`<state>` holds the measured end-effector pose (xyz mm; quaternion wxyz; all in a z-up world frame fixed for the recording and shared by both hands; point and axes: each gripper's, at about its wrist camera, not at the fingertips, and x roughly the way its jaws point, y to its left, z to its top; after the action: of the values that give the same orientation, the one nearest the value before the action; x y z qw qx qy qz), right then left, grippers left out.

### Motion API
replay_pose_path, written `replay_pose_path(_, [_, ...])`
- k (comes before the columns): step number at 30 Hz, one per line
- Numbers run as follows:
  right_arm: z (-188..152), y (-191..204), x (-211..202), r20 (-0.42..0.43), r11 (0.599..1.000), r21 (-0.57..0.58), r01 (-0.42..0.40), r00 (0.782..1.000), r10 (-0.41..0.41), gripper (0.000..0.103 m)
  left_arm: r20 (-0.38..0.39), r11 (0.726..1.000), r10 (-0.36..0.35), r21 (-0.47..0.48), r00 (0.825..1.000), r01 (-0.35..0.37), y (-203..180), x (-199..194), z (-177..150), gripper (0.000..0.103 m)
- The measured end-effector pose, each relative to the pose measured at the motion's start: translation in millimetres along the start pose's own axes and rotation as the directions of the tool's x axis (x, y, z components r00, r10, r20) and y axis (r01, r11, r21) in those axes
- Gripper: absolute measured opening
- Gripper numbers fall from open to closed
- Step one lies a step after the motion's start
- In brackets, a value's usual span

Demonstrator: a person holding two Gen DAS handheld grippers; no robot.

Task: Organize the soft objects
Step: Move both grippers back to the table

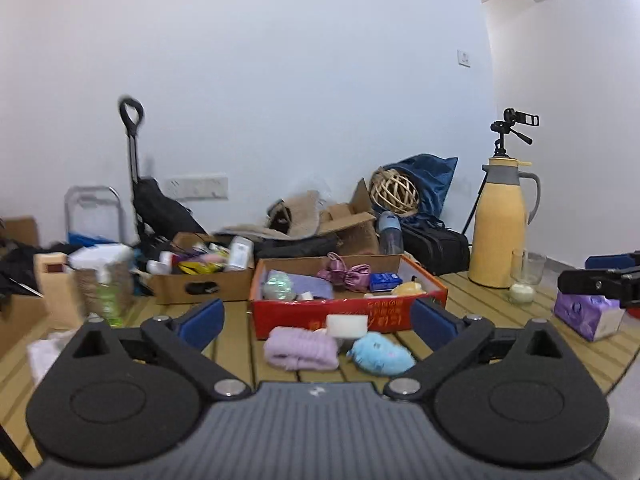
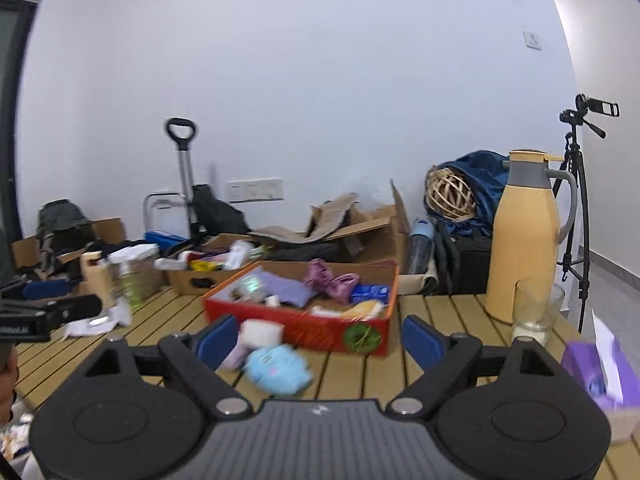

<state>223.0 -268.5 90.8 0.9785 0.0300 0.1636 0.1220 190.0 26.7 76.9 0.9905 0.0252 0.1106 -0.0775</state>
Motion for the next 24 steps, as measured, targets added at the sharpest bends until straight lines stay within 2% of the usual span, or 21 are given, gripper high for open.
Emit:
replay_pose_path(2, [-14.5, 14.3, -21.8, 0.007, 0.999, -0.042, 0.007, 1.0, -0.006, 0.093, 0.023, 1.0, 0.016, 0.01, 1.0, -0.016, -4.3, -29.2, -10.8, 0.103])
replay_pose_path(5, [-36.5, 31.7, -52.1, 0.015, 0.995, -0.091, 0.041, 0.999, -0.04, 0.096, 0.02, 0.999, 0.021, -0.034, 1.0, -0.02, -5.1, -61.0, -26.3, 0.103])
replay_pose_path(8, [-56.5, 39.0, -73.7, 0.013, 0.997, -0.055, 0.045, 0.999, -0.045, 0.097, -0.006, 0.997, 0.014, -0.073, 1.0, -0.015, -2.1, -79.2, -38.1, 0.103])
replay_pose_path(11, [-72.9, 41.0, -83.6, -0.003, 1.0, 0.022, 0.022, 1.0, -0.022, 0.097, -0.025, 0.998, 0.013, -0.062, 1.0, -0.015, -1.8, -86.6, -45.1, 0.103])
replay_pose_path(17, [-87.3, 45.8, -81.8, -0.026, 0.999, 0.025, 0.026, 0.999, -0.026, 0.097, -0.058, 0.997, 0.002, -0.077, 0.998, -0.006, -0.9, -72.4, -53.0, 0.103])
replay_pose_path(24, [-96.8, 40.2, -39.1, -0.098, 0.998, 0.061, 0.032, 0.995, -0.026, 0.095, -0.16, 0.992, -0.014, -0.122, 0.987, -0.006, 7.2, -20.3, -69.6, 0.103])
